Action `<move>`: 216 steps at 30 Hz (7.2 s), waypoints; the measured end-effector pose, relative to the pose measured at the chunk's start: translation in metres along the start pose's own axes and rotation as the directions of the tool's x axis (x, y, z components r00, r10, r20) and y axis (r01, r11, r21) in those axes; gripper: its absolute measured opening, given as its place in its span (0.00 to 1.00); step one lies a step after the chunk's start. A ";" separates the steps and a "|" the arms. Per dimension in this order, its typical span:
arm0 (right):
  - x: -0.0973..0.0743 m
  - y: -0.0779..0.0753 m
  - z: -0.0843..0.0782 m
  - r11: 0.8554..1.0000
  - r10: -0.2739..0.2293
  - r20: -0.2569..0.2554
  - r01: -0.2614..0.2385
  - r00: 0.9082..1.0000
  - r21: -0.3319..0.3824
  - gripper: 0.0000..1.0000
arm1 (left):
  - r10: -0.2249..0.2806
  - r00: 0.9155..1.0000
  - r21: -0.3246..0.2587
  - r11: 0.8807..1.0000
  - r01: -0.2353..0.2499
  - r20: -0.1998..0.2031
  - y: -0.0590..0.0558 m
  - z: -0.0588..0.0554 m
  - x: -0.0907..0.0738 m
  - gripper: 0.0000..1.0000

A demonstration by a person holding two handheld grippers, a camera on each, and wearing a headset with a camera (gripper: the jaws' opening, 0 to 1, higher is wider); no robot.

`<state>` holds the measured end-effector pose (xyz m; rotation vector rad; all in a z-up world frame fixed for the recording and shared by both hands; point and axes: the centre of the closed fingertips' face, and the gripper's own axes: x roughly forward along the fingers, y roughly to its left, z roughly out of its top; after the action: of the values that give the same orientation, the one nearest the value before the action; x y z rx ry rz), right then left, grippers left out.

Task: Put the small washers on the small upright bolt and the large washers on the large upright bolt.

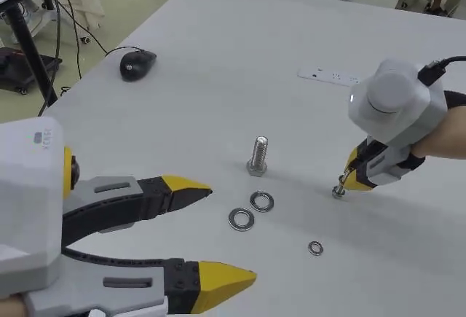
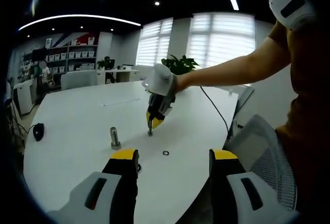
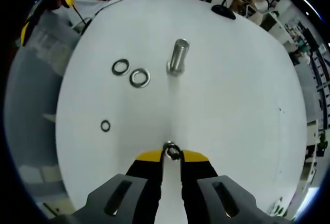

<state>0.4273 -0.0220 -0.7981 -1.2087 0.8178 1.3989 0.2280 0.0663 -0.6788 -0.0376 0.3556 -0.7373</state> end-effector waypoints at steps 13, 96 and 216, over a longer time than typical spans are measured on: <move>0.014 0.001 -0.003 1.000 0.003 0.034 -0.003 0.999 -0.014 0.14 | 0.000 1.000 -0.001 1.000 0.000 -0.008 0.001 -0.001 0.003 0.54; 0.023 0.099 0.027 0.982 0.153 0.032 -0.148 0.988 -0.118 0.12 | 0.027 1.000 0.061 0.998 -0.027 0.001 -0.005 0.008 -0.012 0.55; 0.017 0.056 0.072 0.981 0.119 0.059 -0.108 0.991 -0.163 0.17 | 0.053 0.999 0.073 0.996 -0.052 -0.008 0.000 0.007 -0.018 0.55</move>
<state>0.3573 0.0395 -0.8042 -1.2433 0.7482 1.6159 0.2175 0.0778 -0.6668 0.0442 0.3374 -0.6980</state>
